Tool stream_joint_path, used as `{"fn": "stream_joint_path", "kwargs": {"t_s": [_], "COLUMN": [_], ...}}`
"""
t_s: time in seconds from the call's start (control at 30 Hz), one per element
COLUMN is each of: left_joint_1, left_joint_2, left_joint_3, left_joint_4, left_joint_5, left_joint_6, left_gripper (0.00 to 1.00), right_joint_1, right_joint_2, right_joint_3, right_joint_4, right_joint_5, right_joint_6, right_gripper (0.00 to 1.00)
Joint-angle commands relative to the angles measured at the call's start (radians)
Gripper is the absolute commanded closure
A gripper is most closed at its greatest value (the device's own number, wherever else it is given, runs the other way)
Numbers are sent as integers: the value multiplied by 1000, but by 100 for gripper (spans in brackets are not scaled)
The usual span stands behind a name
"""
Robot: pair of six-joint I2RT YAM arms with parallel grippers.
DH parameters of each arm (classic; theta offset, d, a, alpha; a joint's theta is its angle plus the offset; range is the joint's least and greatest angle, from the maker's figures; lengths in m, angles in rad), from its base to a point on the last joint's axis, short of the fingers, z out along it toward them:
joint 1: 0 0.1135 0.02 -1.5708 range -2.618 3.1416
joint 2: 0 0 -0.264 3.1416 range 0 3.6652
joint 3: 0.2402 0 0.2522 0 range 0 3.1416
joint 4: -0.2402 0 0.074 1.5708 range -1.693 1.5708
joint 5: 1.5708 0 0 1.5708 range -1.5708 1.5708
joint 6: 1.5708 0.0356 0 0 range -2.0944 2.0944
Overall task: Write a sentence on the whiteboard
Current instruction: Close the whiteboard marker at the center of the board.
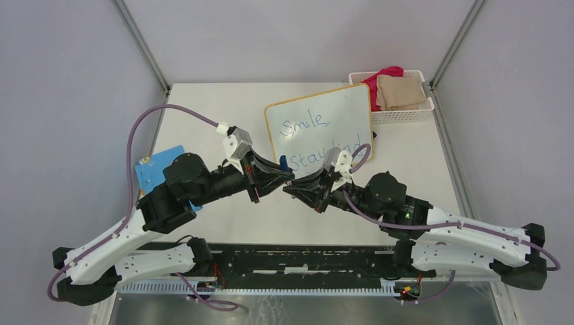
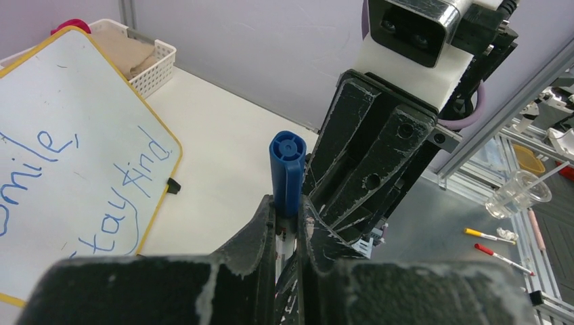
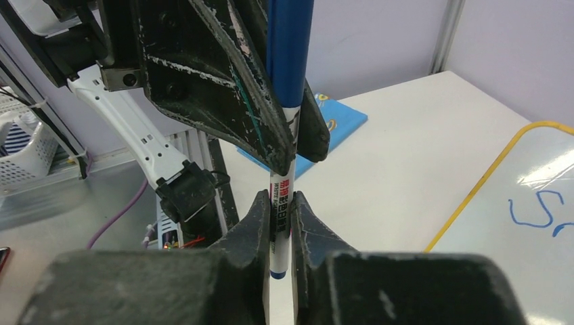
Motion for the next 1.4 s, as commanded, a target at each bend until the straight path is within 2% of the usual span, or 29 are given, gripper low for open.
{"fn": "stream_joint_path", "kwargs": {"t_s": [0.0, 0.07, 0.13, 0.2, 0.3, 0.4, 0.5, 0.9, 1.23, 1.37], "left_joint_1": [-4, -5, -5, -5, -5, -5, -5, -4, -7, -6], "left_joint_2": [3, 2, -3, -15, -31, -33, -27, -6, 97, 91], "left_joint_3": [18, 12, 1, -14, -38, -51, -58, -106, -168, -205], "left_joint_4": [44, 54, 75, 115, 166, 188, 189, 205, 188, 186], "left_joint_5": [41, 10, -22, -51, -112, -154, -153, -81, 23, 17], "left_joint_6": [16, -2, -16, -31, -46, -49, -52, -83, -140, -155], "left_gripper": [85, 54, 39, 33, 31, 36, 45, 96, 98, 98], "right_joint_1": [-16, -15, -16, -15, -14, -14, -15, -15, -16, -17], "right_joint_2": [0, -4, -7, -11, -11, -15, -21, -40, -49, -57], "right_joint_3": [-12, -23, -33, -43, -49, -56, -63, -98, -99, -91], "right_joint_4": [46, 51, 53, 62, 67, 80, 90, 142, 244, 279], "right_joint_5": [-6, -6, -8, -13, -17, -13, -10, 29, 86, 118], "right_joint_6": [-36, -64, -86, -99, -107, -105, -102, -71, -55, -67], "right_gripper": [94, 100, 100, 100, 100, 100, 100, 100, 100, 100]}}
